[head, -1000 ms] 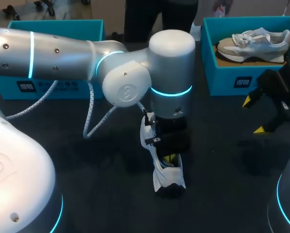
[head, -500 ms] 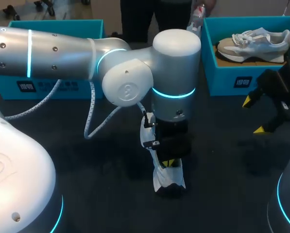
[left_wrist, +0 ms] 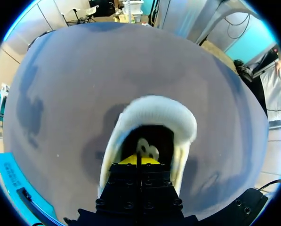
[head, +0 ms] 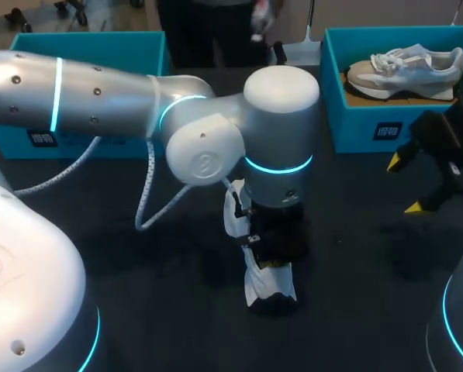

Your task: Take the shoe out of the shoebox, open the shoe tongue, remove and reinsert the insole, then place the shoe into the shoebox

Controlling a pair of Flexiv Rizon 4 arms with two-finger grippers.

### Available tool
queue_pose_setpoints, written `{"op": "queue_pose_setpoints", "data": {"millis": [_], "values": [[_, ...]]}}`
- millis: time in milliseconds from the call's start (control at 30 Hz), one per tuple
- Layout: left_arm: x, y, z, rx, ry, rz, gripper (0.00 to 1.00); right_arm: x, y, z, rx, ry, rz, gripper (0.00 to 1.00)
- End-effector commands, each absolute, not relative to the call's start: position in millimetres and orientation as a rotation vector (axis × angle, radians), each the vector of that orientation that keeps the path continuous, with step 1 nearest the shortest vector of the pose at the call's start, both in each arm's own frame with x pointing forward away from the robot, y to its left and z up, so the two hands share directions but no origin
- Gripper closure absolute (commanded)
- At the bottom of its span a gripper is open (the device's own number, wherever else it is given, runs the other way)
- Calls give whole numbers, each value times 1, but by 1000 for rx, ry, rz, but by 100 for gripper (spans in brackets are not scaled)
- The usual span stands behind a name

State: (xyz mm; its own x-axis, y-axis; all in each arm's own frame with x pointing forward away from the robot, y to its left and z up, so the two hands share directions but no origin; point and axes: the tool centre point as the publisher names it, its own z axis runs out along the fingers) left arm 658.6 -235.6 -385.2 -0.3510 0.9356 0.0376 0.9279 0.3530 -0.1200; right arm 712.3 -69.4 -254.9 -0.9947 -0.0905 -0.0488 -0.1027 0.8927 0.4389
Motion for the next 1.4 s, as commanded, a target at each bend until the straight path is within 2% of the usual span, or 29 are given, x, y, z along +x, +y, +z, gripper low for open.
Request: {"op": "queue_pose_setpoints", "data": {"millis": [33,733,1133,1400], "values": [[655,-219,-371,-1739,-2547,70,100,712,-69,-255,-153,3031,700,0],[655,-228,-438,-1667,-2615,-91,100,712,-69,-255,-153,3031,700,0],[668,-211,-372,-1686,-2782,-143,100,712,-69,-255,-153,3031,700,0],[684,-208,-356,-1647,-2906,-150,100,712,-69,-255,-153,3031,700,0]]}}
